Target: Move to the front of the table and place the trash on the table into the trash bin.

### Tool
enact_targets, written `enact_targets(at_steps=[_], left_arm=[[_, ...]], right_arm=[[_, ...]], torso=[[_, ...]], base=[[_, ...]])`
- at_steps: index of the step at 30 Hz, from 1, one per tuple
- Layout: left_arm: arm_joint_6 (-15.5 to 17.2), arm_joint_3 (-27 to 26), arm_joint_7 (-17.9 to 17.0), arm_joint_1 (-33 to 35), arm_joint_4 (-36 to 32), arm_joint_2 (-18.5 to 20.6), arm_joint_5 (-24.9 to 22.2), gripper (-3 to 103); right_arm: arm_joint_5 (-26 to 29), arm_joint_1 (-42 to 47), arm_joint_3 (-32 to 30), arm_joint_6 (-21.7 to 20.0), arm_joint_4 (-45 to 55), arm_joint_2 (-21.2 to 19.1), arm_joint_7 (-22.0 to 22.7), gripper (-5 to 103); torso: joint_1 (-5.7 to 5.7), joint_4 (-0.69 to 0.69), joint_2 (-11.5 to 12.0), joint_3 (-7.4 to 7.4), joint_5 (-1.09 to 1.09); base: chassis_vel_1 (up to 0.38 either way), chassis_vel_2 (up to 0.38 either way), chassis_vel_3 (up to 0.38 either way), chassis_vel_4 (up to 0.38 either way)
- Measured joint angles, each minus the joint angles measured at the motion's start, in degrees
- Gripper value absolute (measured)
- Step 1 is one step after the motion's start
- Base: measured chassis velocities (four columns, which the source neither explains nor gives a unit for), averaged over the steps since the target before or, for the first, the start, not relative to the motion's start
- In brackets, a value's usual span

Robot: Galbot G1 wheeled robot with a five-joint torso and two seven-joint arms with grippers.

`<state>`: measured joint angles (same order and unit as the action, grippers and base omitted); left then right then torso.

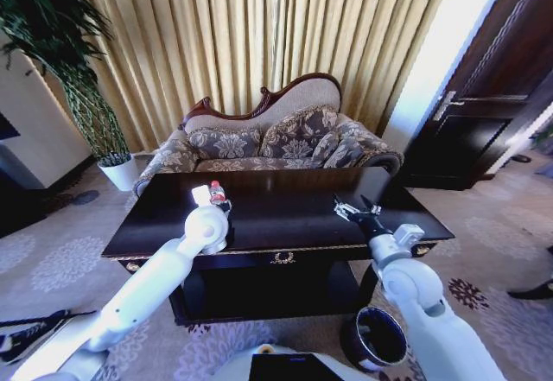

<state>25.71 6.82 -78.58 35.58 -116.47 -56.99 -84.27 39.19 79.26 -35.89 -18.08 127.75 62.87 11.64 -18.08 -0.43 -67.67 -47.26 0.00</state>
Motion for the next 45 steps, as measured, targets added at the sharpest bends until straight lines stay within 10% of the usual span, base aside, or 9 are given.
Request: enact_targets(at_steps=[4, 10, 12, 17, 26, 45], left_arm=[[-0.18, -0.43, 5.8, 0.83, -0.32, 2.18, 7.53, 34], [-1.41, -4.21, 24.75, 7.32, -3.35, 8.62, 25.37, 32], [-5.21, -7.48, 35.51, 10.62, -3.61, 12.26, 36.54, 32], [-14.05, -12.48, 49.18, 15.43, -3.13, 18.08, 47.77, 32], [-23.74, -12.75, 59.14, 12.44, -6.62, 24.2, 50.2, 32], [-24.47, -5.0, 71.25, 6.41, -13.57, 27.77, 44.75, 32]], right_arm=[[0.41, 0.05, -0.25, 0.07, 1.27, -0.69, 0.42, 100], [3.31, -0.13, -0.29, -0.13, 4.33, -2.71, 1.43, 100], [6.64, -0.68, 0.19, -0.86, 5.64, -4.4, 1.84, 100], [16.12, -2.56, 1.94, -2.28, 7.69, -7.88, 2.78, 100], [33.83, -10.83, 5.98, -1.49, 7.19, -15.75, -0.23, 100], [42.47, -36.26, 24.57, -1.16, -3.03, -11.08, -3.63, 100]], torso=[[-0.01, -0.01, 0.01, 0.0, 0.0], [0.0, 0.02, 0.0, 0.0, -0.01], [0.0, 0.01, 0.0, 0.0, 0.0], [0.0, 0.01, 0.0, 0.0, -0.01], [0.0, -0.01, 0.0, 0.0, 0.0], [-0.01, 0.01, 0.01, 0.0, -0.01]], base=[[0.0, 0.0, 0.0, 0.0], [0.0, 0.0, 0.0, 0.0], [0.0, 0.0, 0.0, 0.0], [0.0, 0.0, 0.0, 0.0], [0.0, 0.0, 0.0, 0.0], [0.0, 0.0, 0.0, 0.0]])
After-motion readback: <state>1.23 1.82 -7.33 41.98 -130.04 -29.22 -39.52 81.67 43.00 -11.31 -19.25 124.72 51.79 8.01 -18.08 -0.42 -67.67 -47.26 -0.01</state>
